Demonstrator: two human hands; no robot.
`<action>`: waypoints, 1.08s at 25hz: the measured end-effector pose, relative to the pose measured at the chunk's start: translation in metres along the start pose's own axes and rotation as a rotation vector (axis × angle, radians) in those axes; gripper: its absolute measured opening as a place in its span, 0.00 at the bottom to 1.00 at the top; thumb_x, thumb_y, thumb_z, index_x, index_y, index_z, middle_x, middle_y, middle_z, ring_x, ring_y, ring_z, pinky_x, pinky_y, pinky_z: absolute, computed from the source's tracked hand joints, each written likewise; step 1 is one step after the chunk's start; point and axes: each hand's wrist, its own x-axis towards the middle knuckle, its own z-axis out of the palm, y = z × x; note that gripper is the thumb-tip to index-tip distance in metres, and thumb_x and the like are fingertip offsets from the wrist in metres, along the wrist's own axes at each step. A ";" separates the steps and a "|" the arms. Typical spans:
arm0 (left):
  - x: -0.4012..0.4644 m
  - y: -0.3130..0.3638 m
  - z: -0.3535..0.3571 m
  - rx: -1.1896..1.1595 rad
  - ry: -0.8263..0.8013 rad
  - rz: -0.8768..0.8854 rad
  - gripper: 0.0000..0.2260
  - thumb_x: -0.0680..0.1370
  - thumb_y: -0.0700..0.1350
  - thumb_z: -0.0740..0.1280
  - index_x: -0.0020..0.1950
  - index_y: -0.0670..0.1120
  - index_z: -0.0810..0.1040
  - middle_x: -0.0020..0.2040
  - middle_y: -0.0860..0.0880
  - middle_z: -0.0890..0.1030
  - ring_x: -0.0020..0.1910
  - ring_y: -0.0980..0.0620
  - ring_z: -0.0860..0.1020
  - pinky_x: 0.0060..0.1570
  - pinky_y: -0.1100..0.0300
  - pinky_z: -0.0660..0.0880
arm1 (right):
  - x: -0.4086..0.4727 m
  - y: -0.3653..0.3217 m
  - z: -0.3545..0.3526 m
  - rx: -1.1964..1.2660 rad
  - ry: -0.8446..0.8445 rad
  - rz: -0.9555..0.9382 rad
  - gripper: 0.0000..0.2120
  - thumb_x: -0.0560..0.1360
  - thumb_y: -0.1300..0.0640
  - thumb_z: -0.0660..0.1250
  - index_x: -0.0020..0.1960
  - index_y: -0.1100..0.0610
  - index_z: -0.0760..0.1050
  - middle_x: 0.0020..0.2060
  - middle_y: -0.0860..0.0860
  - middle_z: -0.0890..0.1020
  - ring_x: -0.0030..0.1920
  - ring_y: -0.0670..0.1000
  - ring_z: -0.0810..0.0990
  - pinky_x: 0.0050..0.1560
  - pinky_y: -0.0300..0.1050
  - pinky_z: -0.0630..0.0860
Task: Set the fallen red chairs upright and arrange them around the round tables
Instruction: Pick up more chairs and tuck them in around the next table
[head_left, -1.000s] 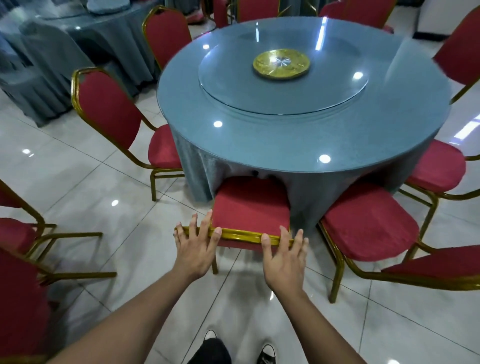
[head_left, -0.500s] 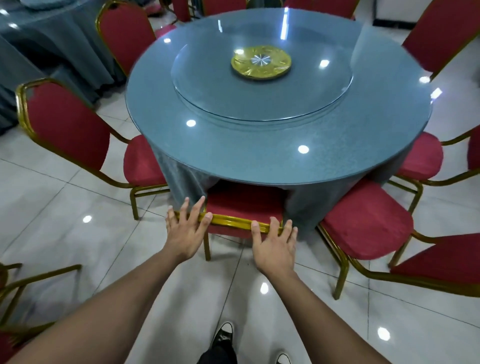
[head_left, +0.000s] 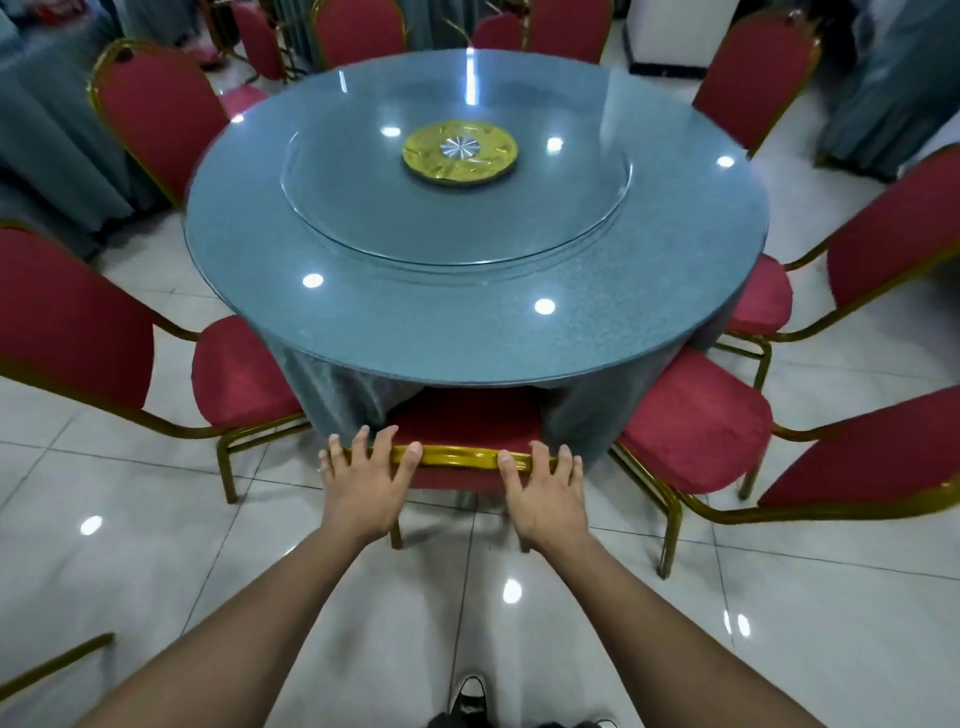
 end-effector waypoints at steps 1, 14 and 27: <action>-0.002 0.008 -0.001 0.031 0.034 0.012 0.29 0.81 0.66 0.42 0.75 0.55 0.65 0.78 0.43 0.64 0.79 0.37 0.53 0.77 0.37 0.46 | 0.002 0.001 -0.004 0.008 -0.024 -0.008 0.36 0.78 0.28 0.42 0.80 0.46 0.52 0.81 0.59 0.49 0.80 0.61 0.43 0.79 0.59 0.48; -0.077 0.230 0.050 0.018 0.007 0.598 0.15 0.82 0.54 0.58 0.68 0.56 0.72 0.65 0.55 0.75 0.67 0.52 0.70 0.73 0.50 0.59 | -0.058 0.152 -0.120 0.252 0.301 -0.013 0.21 0.82 0.50 0.63 0.74 0.46 0.66 0.70 0.47 0.72 0.67 0.47 0.72 0.67 0.47 0.71; -0.199 0.494 0.162 -0.136 -0.039 0.744 0.12 0.81 0.52 0.61 0.65 0.56 0.73 0.62 0.57 0.74 0.62 0.54 0.71 0.68 0.54 0.63 | -0.092 0.409 -0.284 0.293 0.593 -0.054 0.17 0.81 0.52 0.63 0.69 0.47 0.72 0.62 0.45 0.78 0.61 0.45 0.75 0.60 0.42 0.75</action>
